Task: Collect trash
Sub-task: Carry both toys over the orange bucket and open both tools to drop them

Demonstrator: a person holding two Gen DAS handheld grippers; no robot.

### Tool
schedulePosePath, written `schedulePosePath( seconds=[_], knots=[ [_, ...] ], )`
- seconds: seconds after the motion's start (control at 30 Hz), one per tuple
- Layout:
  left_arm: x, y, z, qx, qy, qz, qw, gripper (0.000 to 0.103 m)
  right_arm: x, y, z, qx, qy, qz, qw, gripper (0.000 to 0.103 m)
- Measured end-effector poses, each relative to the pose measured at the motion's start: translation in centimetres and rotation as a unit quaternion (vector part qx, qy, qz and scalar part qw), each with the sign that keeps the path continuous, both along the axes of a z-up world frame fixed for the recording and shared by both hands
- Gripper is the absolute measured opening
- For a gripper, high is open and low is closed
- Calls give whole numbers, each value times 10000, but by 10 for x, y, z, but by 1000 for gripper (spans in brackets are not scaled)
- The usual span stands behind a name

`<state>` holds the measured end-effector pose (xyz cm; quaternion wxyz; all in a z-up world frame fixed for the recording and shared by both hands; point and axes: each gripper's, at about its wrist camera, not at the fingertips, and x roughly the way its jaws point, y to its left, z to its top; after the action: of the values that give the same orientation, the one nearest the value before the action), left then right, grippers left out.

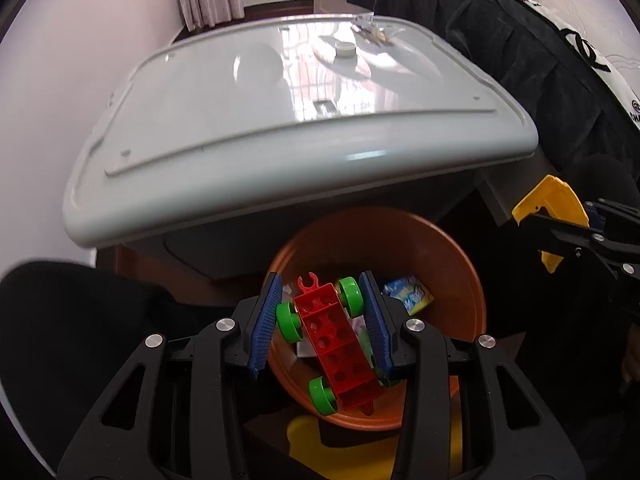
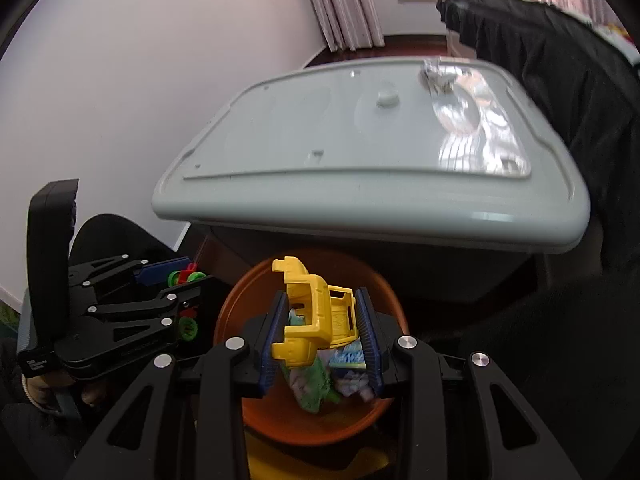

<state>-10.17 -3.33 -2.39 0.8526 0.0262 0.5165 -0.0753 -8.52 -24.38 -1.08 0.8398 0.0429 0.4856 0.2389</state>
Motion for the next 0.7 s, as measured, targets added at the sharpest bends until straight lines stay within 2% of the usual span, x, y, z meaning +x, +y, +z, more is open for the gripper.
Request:
schedulePosePath(
  seconds=[0.2,0.5,0.53,0.57,0.6,0.63,0.7],
  knots=[
    [5,7,-24,-268,483,91,9984,40,2,2,-23,-20,395,-80,9992,35],
    [7,8,-32,-268,619,91,9977,40,8,8,-30,-41,498,-30,9987,36],
    [8,7,-34,-223,699,74,9973,46,9,9,-30,-34,490,-47,9988,40],
    [9,6,-34,-177,732,92,9971,72,11,9,-28,-16,483,-62,9988,58],
    [9,6,-33,-151,702,131,9973,82,11,7,-26,39,418,-104,9991,65],
    [8,8,-30,-188,617,148,9978,89,11,6,-22,93,309,-144,9994,65],
    [6,10,-24,-198,504,178,9984,89,11,4,-16,99,221,-182,9995,65]
  ],
)
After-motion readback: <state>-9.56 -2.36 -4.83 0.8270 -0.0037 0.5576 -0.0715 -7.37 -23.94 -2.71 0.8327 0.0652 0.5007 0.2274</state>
